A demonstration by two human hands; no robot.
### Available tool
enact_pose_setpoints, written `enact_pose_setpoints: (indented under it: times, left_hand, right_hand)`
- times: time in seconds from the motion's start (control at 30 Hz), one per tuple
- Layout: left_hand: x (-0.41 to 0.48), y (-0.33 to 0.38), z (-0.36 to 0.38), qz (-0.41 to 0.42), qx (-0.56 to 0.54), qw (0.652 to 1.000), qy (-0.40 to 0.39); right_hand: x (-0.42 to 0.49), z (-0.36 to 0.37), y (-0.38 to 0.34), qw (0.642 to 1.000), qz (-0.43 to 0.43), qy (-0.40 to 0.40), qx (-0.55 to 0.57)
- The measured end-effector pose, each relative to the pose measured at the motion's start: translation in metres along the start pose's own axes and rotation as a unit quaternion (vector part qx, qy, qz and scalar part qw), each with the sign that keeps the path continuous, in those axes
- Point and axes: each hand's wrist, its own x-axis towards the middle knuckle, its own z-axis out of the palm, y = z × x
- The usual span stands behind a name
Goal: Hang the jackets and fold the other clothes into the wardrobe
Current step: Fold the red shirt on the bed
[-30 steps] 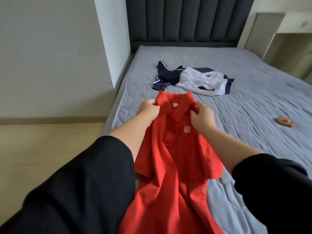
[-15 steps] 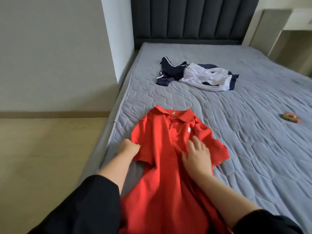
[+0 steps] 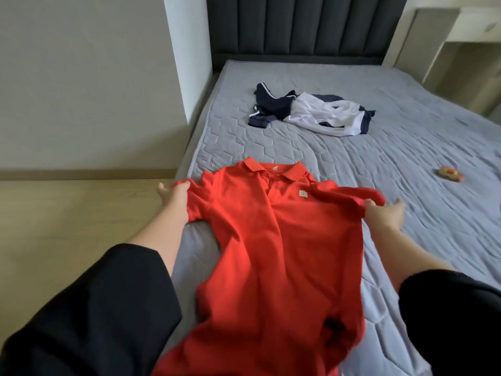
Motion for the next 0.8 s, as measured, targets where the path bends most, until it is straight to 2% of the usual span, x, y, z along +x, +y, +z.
enact_pose_setpoints:
  times: [0.07,0.13,0.2,0.27,0.33,0.4,0.47,0.5,0.57,0.6,0.63,0.67,0.7,0.73,0.8]
  left_hand:
    - [-0.013,-0.022,-0.002,0.052,0.229,0.972,0.021]
    - [-0.039,-0.047,0.0,0.036,0.359,0.932,-0.025]
    - [-0.063,-0.069,0.002,0.001,0.407,0.91,-0.075]
    - [-0.078,-0.084,0.002,0.012,0.444,0.888,-0.117]
    - [-0.09,-0.092,-0.003,-0.008,0.458,0.872,-0.171]
    - [-0.098,-0.099,-0.01,-0.04,0.432,0.874,-0.218]
    - [-0.101,-0.105,-0.021,-0.015,0.442,0.877,-0.189]
    - [-0.099,-0.104,-0.03,0.019,0.465,0.874,-0.141]
    - [-0.093,-0.102,-0.049,0.074,0.5,0.862,-0.053]
    - [-0.089,-0.102,-0.057,0.088,0.496,0.863,-0.036]
    - [-0.087,-0.103,-0.064,0.097,0.485,0.868,-0.033]
    - [-0.086,-0.105,-0.067,0.108,0.475,0.872,-0.038]
    - [-0.087,-0.107,-0.069,0.119,0.472,0.872,-0.047]
    - [-0.089,-0.108,-0.069,0.125,0.475,0.869,-0.055]
    - [-0.093,-0.109,-0.067,0.127,0.493,0.858,-0.067]
  right_hand:
    - [-0.013,0.001,0.017,0.996,-0.014,-0.042,-0.082]
    - [-0.036,0.003,0.036,0.982,-0.015,-0.109,-0.154]
    - [-0.063,-0.001,0.049,0.975,0.045,-0.156,-0.149]
    - [-0.086,-0.009,0.059,0.966,0.112,-0.214,-0.095]
    - [-0.105,-0.02,0.061,0.932,0.172,-0.313,-0.056]
    - [-0.114,-0.032,0.06,0.896,0.194,-0.396,-0.056]
    - [-0.111,-0.041,0.06,0.904,0.196,-0.374,-0.063]
    - [-0.107,-0.046,0.062,0.928,0.193,-0.314,-0.058]
    - [-0.094,-0.058,0.074,0.979,0.153,-0.126,-0.05]
    - [-0.086,-0.065,0.081,0.989,0.131,-0.048,-0.056]
    - [-0.081,-0.071,0.087,0.99,0.126,-0.016,-0.068]
    - [-0.078,-0.075,0.092,0.989,0.134,-0.022,-0.063]
    - [-0.081,-0.077,0.094,0.984,0.165,-0.065,-0.032]
    - [-0.083,-0.077,0.095,0.971,0.2,-0.13,0.002]
    - [-0.091,-0.078,0.089,0.933,0.247,-0.262,0.002]
